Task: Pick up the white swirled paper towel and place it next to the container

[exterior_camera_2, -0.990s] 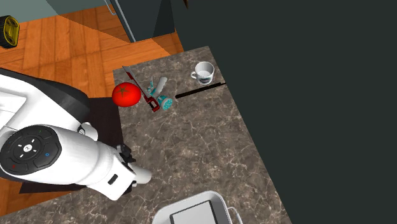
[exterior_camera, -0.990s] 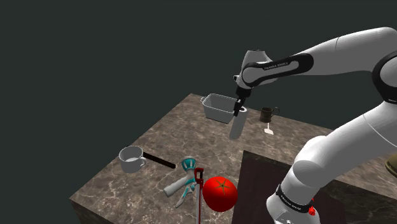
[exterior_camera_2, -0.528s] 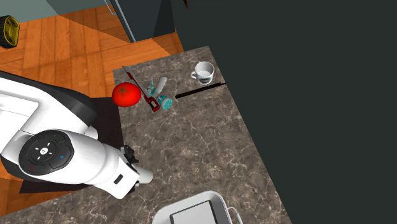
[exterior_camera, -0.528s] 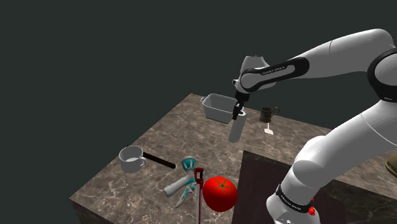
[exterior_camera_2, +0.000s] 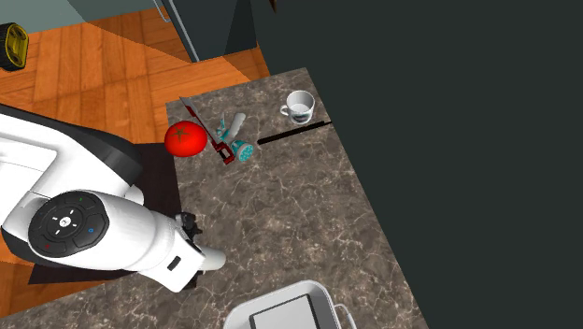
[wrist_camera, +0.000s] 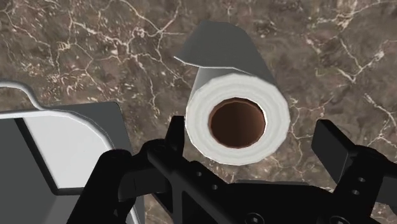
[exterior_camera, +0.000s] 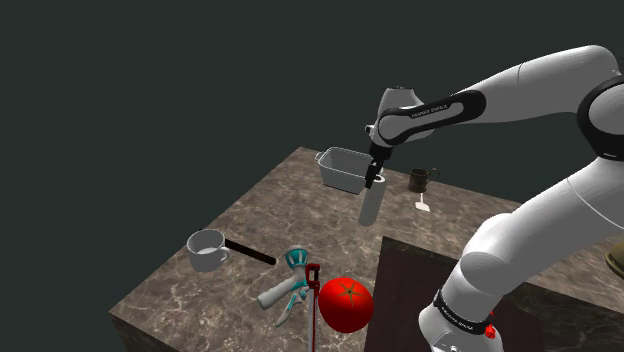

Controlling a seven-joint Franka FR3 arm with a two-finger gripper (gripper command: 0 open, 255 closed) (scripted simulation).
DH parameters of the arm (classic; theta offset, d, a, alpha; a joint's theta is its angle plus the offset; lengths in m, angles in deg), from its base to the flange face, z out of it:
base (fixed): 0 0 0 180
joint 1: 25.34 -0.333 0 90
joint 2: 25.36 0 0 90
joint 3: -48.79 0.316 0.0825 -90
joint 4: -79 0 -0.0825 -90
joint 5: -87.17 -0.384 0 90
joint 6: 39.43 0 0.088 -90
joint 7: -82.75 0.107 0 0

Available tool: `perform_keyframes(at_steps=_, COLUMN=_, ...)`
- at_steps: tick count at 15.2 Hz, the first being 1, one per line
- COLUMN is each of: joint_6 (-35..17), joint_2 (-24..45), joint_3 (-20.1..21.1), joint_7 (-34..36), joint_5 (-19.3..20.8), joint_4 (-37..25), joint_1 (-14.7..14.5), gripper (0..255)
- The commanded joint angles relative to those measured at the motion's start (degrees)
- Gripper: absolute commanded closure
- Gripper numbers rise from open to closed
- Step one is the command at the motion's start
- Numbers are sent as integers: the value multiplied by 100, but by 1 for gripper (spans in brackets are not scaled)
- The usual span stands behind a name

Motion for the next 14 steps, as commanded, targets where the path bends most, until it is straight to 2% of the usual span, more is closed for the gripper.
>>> perform_keyframes(at_steps=1, joint_6=0, joint_2=0, joint_3=0, joint_7=0, joint_5=0, joint_4=0, joint_1=0, gripper=0)
perform_keyframes(at_steps=2, joint_6=0, joint_2=0, joint_3=0, joint_7=0, joint_5=0, joint_4=0, joint_1=0, gripper=0)
perform_keyframes(at_steps=6, joint_6=807, joint_2=-332, joint_3=93, joint_7=13, joint_5=-23, joint_4=-475, joint_1=-10, gripper=0)
perform_keyframes(at_steps=14, joint_6=807, joint_2=-332, joint_3=93, joint_7=13, joint_5=-23, joint_4=-475, joint_1=-9, gripper=0)
